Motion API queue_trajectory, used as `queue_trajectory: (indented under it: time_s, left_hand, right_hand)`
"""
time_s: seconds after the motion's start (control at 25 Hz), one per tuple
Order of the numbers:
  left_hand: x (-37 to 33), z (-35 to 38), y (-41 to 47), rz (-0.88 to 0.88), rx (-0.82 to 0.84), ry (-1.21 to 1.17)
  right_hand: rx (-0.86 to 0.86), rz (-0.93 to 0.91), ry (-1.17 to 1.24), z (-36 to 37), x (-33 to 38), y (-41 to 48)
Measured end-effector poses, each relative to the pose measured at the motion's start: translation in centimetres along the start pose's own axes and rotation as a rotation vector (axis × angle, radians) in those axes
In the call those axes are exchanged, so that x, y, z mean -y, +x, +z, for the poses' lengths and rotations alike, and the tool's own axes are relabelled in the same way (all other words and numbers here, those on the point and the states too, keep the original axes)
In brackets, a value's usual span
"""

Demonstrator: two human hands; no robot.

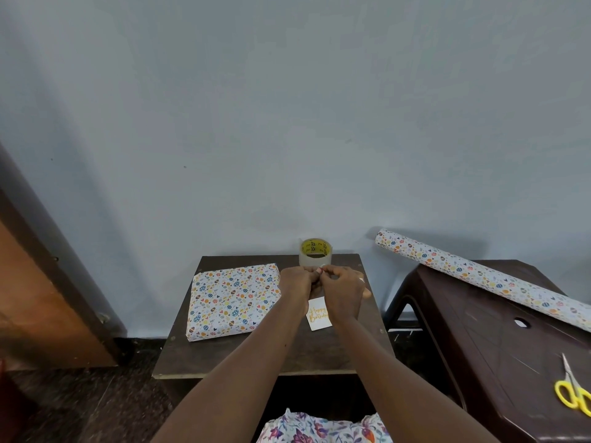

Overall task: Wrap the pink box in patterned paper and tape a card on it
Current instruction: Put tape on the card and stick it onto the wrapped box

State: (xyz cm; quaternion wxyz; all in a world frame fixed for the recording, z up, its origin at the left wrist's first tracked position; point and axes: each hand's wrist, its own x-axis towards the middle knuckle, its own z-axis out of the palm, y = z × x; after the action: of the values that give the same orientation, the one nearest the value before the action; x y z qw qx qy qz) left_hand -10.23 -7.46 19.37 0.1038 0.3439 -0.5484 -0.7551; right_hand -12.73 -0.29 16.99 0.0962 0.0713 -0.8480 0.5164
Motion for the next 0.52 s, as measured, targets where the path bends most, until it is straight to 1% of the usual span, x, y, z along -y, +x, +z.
queue_trajectory:
  time_s: [0.12, 0.28, 0.4, 0.52]
  left_hand:
    - [0.06, 0.02, -0.04, 0.010, -0.003, 0.069]
    - [0.75, -0.49, -0.04, 0.107, -0.011, 0.195]
    - [0.93, -0.67, -0.07, 0.157, -0.017, 0.217]
    - [0.87, -0.73, 0.00, 0.188, -0.037, 0.237]
  right_hand:
    - [0.015, -0.011, -0.024, 0.11, -0.11, -0.06]
    - [0.017, 0.023, -0.104, 0.23, -0.47, 0.13]
    - [0.010, -0.047, -0.196, 0.15, -0.49, 0.10]
    - [-0.006, -0.103, -0.228, 0.05, -0.24, 0.15]
